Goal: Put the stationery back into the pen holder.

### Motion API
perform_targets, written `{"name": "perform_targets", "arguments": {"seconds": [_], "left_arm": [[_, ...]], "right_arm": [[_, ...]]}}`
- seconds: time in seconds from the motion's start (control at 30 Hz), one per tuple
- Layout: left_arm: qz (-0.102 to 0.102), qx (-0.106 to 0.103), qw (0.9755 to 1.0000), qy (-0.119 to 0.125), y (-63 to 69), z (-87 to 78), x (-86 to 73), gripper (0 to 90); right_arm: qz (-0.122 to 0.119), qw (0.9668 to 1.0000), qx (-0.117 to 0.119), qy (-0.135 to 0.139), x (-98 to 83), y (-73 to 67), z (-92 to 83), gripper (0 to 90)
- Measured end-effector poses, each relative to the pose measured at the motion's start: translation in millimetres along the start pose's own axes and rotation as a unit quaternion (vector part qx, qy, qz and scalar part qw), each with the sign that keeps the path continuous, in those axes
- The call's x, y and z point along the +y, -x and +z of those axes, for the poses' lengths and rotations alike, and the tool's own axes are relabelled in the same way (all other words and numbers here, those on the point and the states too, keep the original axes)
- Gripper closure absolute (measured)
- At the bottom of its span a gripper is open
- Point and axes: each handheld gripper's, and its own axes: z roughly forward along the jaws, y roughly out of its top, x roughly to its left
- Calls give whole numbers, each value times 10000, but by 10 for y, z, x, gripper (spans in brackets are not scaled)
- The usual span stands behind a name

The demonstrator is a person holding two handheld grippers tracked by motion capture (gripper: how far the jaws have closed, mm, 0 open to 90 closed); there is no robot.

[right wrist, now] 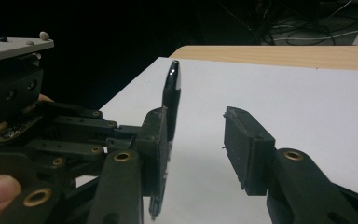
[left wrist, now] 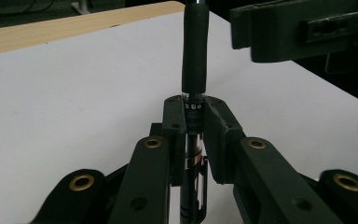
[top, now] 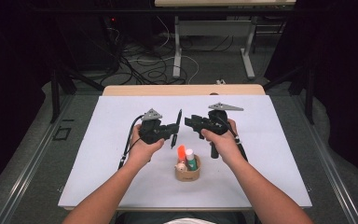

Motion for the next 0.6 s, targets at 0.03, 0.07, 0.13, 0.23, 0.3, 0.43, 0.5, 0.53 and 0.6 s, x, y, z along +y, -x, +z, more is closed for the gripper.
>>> {"name": "perform_targets", "arguments": {"seconds": [0.03,0.07,0.13,0.23,0.3,0.43,0.5,0.53,0.6], "left_arm": [[42,6,10000,-1,7,8,0,795],[3,-33,10000,-46,19,12,-2,796],[84,-21,10000,-44,25,26,-2,796],[92,-47,9999,-34,41,37,-3,796],[130,-91,9999,-44,53,38,-2,796],[197,-112,9997,6,85,51,-2,795],[240,-131,9996,-12,94,54,-3,795],[249,-153,9996,-2,97,58,-5,795],[270,-173,9995,-14,105,64,-7,795]], "right_arm": [[64,10000,31,-15,1,-9,14,612],[80,9999,59,-12,0,-9,27,614],[80,9999,101,-46,-4,-15,49,627],[125,9998,136,-94,-14,-20,77,652],[163,9997,148,-138,-21,-17,93,663],[319,9991,201,-208,-32,-5,125,679],[420,9987,219,-194,-36,2,139,691],[449,9985,241,-196,-37,8,141,703],[487,9984,249,-164,-36,12,144,720]]}}
